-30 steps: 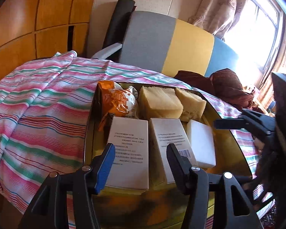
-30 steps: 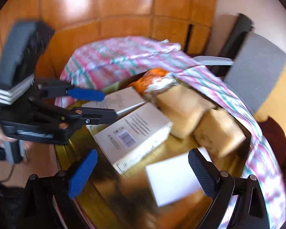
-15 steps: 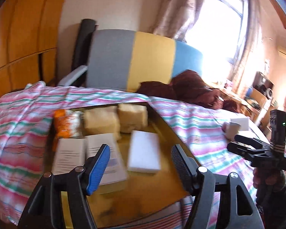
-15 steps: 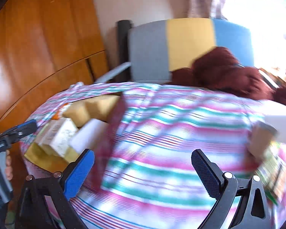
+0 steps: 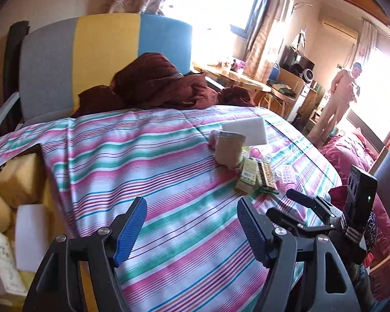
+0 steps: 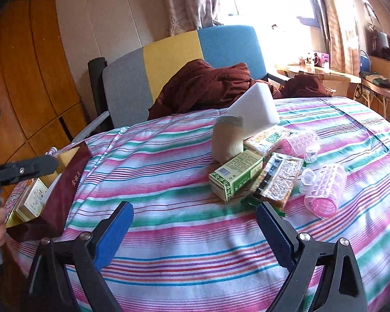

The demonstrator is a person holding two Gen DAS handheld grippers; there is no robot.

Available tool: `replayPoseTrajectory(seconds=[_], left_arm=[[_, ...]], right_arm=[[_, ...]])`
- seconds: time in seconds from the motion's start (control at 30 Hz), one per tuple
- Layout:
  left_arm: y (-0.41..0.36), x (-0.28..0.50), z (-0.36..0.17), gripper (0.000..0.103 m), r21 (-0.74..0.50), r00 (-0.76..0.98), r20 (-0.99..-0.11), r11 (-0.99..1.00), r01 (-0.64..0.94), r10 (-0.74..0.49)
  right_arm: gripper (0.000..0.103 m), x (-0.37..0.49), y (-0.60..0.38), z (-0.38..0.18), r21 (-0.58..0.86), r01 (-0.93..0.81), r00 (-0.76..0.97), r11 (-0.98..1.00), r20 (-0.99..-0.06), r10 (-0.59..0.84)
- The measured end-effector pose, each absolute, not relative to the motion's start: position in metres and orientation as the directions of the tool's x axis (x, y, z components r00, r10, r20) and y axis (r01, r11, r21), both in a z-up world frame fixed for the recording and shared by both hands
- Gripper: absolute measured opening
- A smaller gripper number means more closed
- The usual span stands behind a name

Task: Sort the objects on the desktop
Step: 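Move both open tools back to the pile of items, then grasp the beige sock with the left tool while the right tool grasps the white melamine sponge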

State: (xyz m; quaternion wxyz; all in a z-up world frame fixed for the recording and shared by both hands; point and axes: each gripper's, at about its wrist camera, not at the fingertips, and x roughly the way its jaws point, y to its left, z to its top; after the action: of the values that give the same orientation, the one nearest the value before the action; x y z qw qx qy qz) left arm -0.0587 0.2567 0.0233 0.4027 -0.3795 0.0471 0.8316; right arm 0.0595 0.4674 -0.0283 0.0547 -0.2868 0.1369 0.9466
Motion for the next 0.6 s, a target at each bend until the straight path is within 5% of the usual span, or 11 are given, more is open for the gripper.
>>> replayPoseTrajectory(seconds=[0.6], left_arm=[[0.433, -0.111, -0.012, 0.073, -0.126, -0.284, -0.796, -0.605, -0.786, 0.534]], right_arm=[[0.100, 0.062, 0.486, -0.056, 0.274, -0.218, -0.864, -0.937, -0.500, 0.055]])
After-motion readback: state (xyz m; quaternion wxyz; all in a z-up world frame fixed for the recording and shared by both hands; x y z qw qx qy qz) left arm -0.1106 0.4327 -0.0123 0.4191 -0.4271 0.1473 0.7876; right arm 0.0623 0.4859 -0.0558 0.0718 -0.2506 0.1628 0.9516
